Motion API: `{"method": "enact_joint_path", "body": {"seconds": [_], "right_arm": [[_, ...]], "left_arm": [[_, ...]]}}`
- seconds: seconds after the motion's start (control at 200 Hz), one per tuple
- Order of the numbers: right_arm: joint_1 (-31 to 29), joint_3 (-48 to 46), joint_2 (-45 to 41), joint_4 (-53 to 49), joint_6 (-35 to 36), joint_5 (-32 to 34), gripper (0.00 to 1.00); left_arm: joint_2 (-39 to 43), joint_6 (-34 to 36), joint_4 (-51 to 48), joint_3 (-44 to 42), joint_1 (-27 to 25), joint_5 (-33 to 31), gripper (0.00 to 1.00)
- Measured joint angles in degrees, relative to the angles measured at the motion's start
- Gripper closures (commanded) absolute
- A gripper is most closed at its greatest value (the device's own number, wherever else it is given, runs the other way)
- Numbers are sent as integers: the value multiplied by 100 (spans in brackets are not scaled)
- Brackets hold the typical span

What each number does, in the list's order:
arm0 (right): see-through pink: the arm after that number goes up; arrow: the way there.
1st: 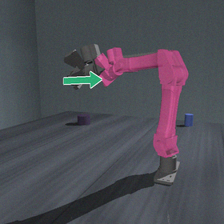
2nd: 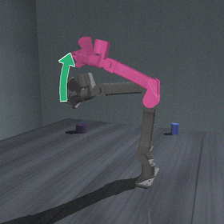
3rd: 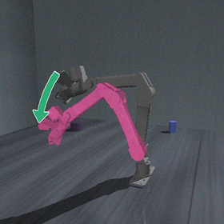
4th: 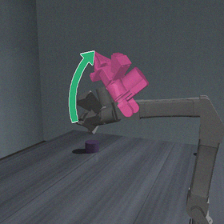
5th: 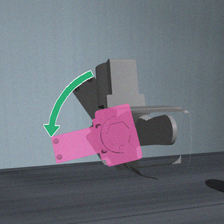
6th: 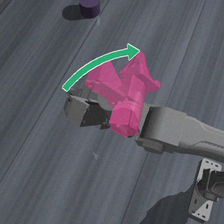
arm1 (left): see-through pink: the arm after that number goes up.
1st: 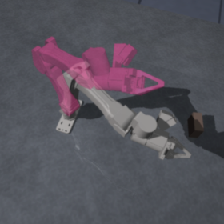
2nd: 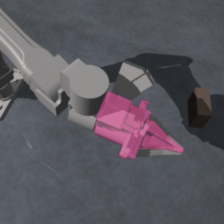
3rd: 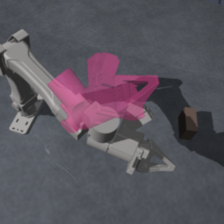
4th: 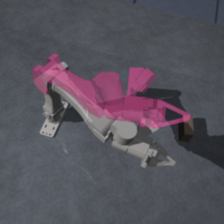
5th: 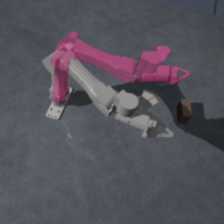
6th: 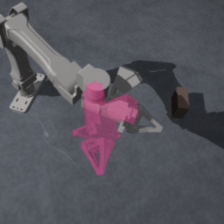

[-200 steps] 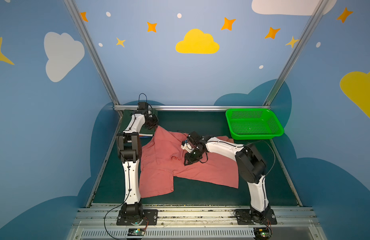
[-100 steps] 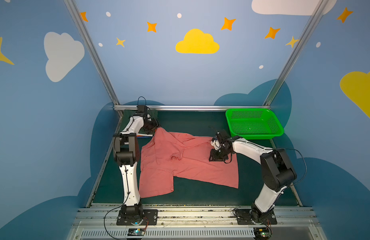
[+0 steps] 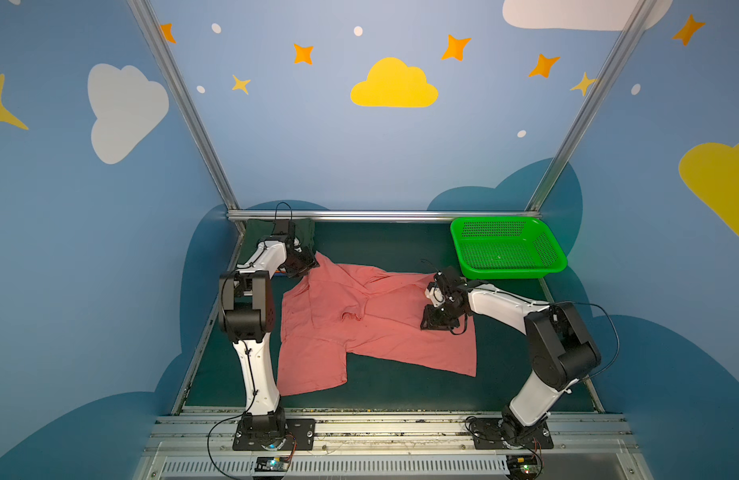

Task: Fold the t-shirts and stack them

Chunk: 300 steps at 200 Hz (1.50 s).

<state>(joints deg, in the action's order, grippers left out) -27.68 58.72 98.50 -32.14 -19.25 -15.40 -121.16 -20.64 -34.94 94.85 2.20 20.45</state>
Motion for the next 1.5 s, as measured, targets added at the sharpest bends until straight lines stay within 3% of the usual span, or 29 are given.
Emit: {"method": "enact_joint_path", "body": {"seconds": [0.04,0.17,0.406,0.631,1.011,1.217,1.502], "right_arm": [[9,-44,0,22,-2,7,59],[90,-160,0,22,-9,129,58],[225,-175,-7,11,-28,232,57],[396,-175,-7,-70,-22,278,57],[601,-22,-7,-417,109,450,55],[844,627,-37,-787,341,636,48],[1241,2052,74,-925,498,1187,52]], "left_arm": [[-20,9,9,9,-15,-15,80],[-168,31,50,109,-50,-17,95],[-365,68,-17,538,-63,-103,95],[-457,219,-289,1464,-50,-304,95],[-1360,481,-962,2452,2,-509,95],[-1526,476,-1097,2601,59,-605,95],[-1523,385,-1097,2675,120,-605,95]]}}
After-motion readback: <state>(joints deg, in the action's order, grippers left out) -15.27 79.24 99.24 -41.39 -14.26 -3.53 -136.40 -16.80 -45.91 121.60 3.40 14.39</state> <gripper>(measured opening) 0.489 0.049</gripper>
